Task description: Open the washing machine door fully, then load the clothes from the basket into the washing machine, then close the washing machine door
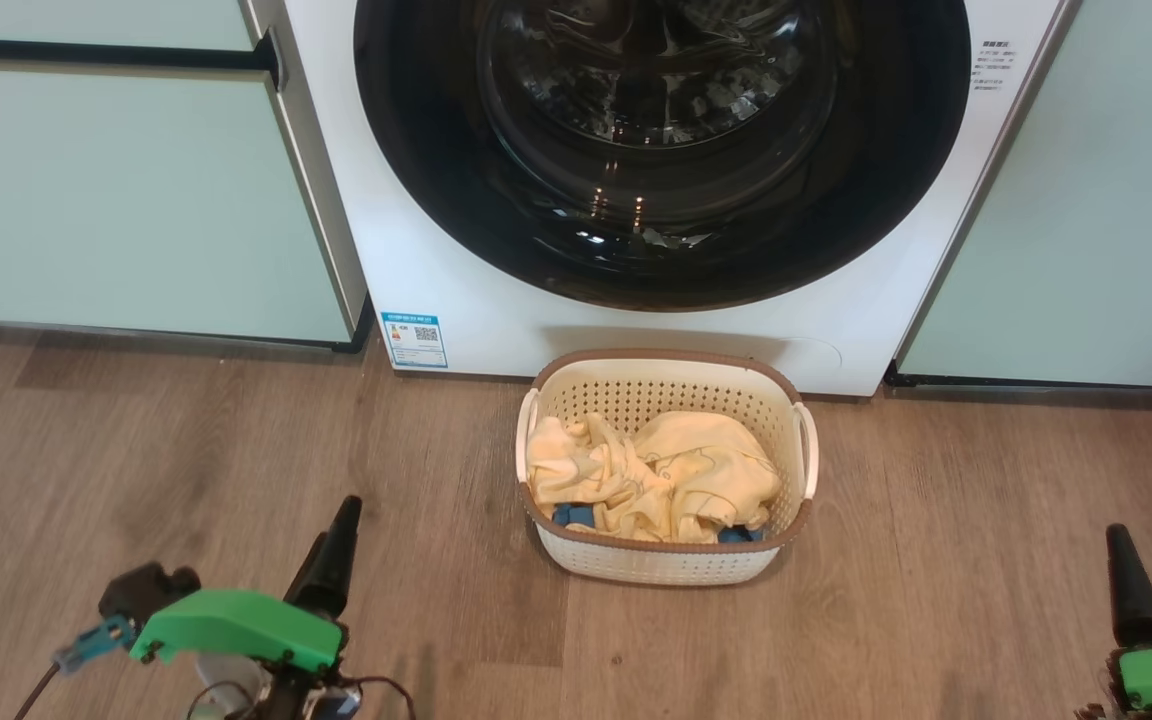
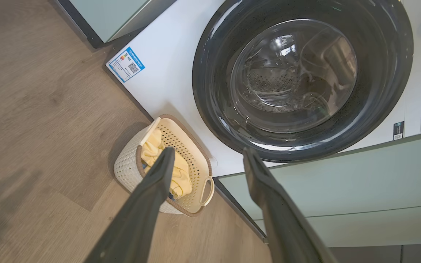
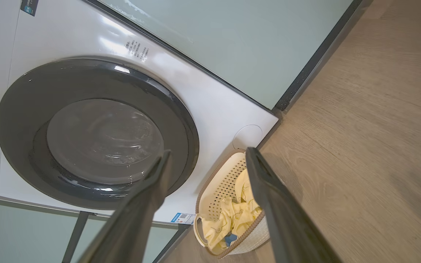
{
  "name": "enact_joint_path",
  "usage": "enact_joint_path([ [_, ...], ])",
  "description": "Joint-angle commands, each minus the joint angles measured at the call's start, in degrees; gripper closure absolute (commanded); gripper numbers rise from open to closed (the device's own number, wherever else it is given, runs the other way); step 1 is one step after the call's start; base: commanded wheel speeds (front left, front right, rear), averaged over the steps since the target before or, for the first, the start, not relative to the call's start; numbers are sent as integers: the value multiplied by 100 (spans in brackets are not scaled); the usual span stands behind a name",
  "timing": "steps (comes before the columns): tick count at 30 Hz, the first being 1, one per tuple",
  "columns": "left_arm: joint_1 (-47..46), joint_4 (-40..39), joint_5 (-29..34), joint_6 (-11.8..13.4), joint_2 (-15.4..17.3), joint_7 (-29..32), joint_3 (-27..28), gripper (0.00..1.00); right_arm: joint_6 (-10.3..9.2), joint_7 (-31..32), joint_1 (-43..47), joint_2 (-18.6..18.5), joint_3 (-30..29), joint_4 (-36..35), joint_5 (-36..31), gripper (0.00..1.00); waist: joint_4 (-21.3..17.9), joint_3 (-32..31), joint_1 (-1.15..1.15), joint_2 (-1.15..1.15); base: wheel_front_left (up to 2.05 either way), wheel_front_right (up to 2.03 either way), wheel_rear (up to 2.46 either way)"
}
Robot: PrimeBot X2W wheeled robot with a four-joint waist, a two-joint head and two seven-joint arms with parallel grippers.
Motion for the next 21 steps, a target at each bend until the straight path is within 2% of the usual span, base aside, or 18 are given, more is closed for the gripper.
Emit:
enact_joint_path([
  [1,-318,-236,241,21,103,-80,33,0,-6,-103,-312,-161,-2,-219,-271,0,2,0,0,0,0,0,0],
  [13,-355,-367,1484,69,147,-283,-77,0,-8,-279,-315,-154,-39,-379,-1969,0,-8,0,0,0,0,0,0],
  [21,-364,-456,2102,72,136,-418,-110,0,-9,-411,-323,-108,37,-499,-2724,0,-24,-4,0,0,0,0,0],
])
